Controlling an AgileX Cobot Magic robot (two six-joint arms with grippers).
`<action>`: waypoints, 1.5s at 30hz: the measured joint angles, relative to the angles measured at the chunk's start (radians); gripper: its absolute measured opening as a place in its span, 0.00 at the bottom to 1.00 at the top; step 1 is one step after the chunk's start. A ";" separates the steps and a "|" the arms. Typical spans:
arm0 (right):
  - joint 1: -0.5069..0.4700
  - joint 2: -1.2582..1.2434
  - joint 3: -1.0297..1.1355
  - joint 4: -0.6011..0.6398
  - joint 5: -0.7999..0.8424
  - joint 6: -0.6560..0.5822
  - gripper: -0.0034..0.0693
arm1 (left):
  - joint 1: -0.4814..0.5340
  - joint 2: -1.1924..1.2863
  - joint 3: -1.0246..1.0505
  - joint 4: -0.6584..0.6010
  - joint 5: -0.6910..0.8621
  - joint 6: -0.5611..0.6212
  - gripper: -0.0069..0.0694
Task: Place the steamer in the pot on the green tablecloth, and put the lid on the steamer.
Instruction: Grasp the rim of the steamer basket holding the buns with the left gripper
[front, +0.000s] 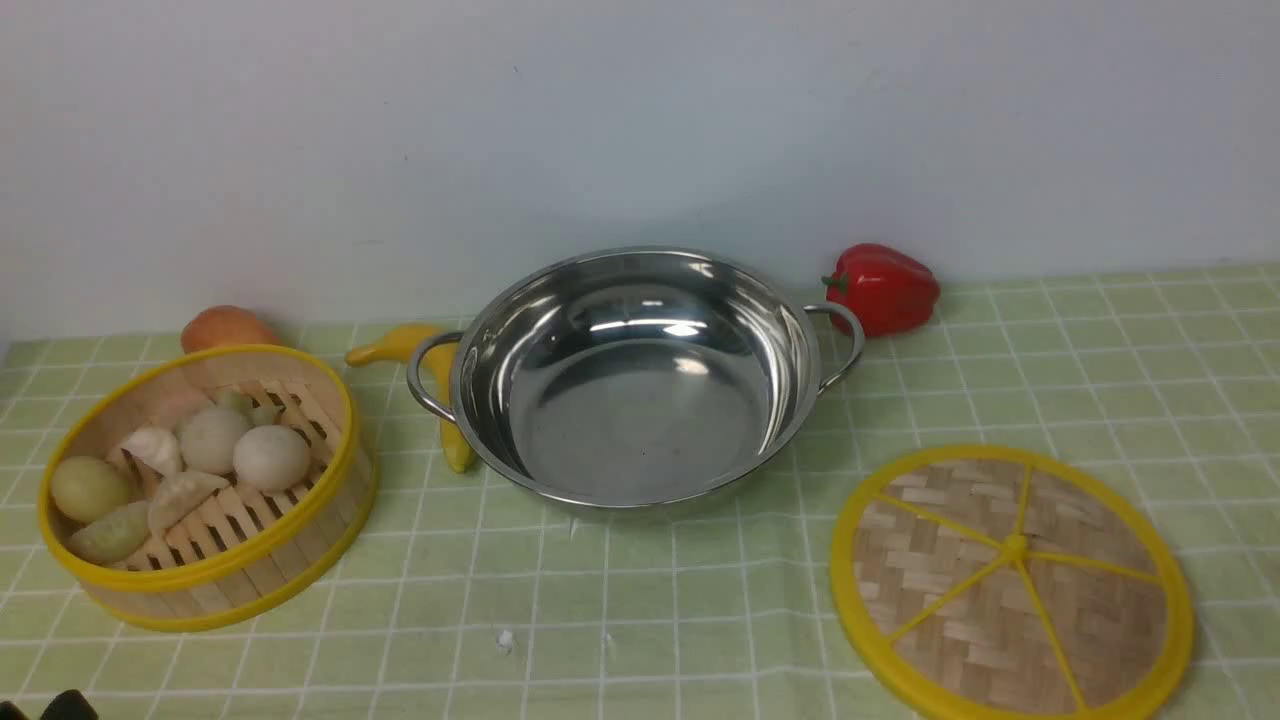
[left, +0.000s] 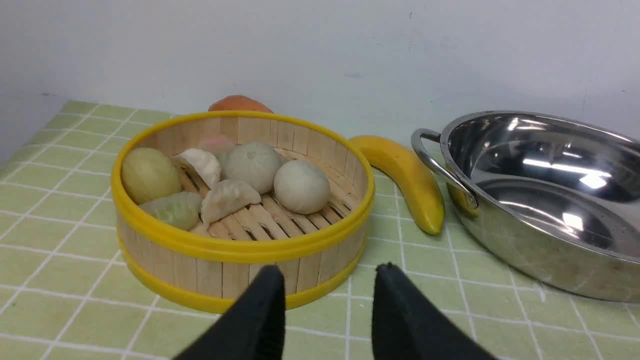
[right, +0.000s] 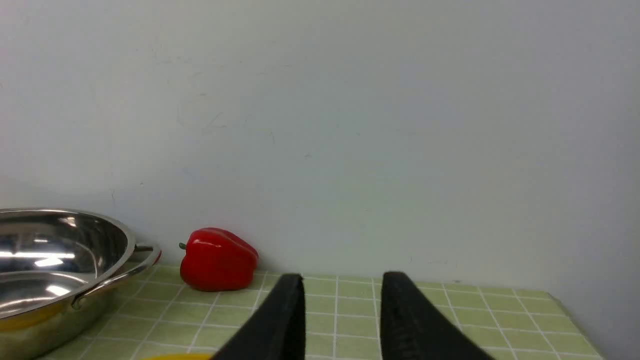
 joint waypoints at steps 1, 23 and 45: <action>0.000 0.000 0.000 0.000 0.000 0.000 0.38 | 0.000 0.000 0.000 0.000 0.000 0.000 0.41; 0.000 0.000 0.000 0.006 -0.003 0.002 0.38 | 0.000 0.000 0.000 0.026 0.000 0.010 0.41; 0.000 0.000 0.000 0.432 -0.444 0.577 0.38 | 0.000 0.000 -0.012 -0.628 -0.491 -0.254 0.41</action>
